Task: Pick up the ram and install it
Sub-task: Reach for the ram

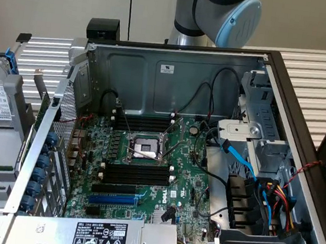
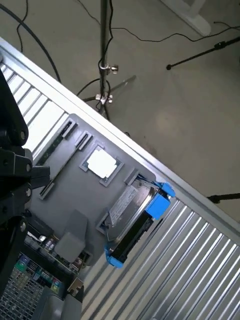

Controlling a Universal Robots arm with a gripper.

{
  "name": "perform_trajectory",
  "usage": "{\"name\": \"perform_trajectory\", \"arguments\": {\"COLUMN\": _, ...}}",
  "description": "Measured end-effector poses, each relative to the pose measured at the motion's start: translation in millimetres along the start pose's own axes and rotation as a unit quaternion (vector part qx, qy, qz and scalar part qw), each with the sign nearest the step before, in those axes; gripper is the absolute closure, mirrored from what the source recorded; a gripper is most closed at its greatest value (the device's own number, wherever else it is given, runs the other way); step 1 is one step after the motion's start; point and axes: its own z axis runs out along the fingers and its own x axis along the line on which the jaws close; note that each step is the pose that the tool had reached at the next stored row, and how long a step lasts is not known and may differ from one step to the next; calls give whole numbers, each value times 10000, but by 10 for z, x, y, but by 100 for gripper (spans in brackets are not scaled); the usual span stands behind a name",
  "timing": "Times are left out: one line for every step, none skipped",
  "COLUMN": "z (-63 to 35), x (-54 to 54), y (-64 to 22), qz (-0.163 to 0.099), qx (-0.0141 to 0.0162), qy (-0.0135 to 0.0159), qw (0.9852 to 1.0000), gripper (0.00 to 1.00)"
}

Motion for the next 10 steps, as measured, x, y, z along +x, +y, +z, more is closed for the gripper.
{"name": "perform_trajectory", "arguments": {"z": 0, "x": 0, "y": 0, "qz": -83, "qx": 0, "qy": 9, "qw": 10000, "gripper": 89}}
{"name": "perform_trajectory", "arguments": {"z": 0, "x": 0, "y": 0, "qz": -149, "qx": 0, "qy": 17, "qw": 9999, "gripper": 89}}
{"name": "perform_trajectory", "arguments": {"z": 0, "x": 0, "y": 1, "qz": -216, "qx": 2, "qy": 25, "qw": 9998, "gripper": 89}}
{"name": "perform_trajectory", "arguments": {"z": 0, "x": 0, "y": 0, "qz": -284, "qx": 4, "qy": 32, "qw": 9996, "gripper": 89}}
{"name": "perform_trajectory", "arguments": {"z": 0, "x": 1, "y": 0, "qz": -345, "qx": 6, "qy": 37, "qw": 9994, "gripper": 89}}
{"name": "perform_trajectory", "arguments": {"z": 0, "x": 1, "y": 0, "qz": -408, "qx": 12, "qy": 37, "qw": 9992, "gripper": 89}}
{"name": "perform_trajectory", "arguments": {"z": -1, "x": 0, "y": 1, "qz": -471, "qx": 26, "qy": 31, "qw": 9989, "gripper": 89}}
{"name": "perform_trajectory", "arguments": {"z": -1, "x": 0, "y": 1, "qz": -527, "qx": 43, "qy": 25, "qw": 9986, "gripper": 89}}
{"name": "perform_trajectory", "arguments": {"z": 0, "x": 0, "y": 0, "qz": -572, "qx": 61, "qy": 22, "qw": 9983, "gripper": 89}}
{"name": "perform_trajectory", "arguments": {"z": 1, "x": 0, "y": 1, "qz": -616, "qx": 81, "qy": 25, "qw": 9981, "gripper": 89}}
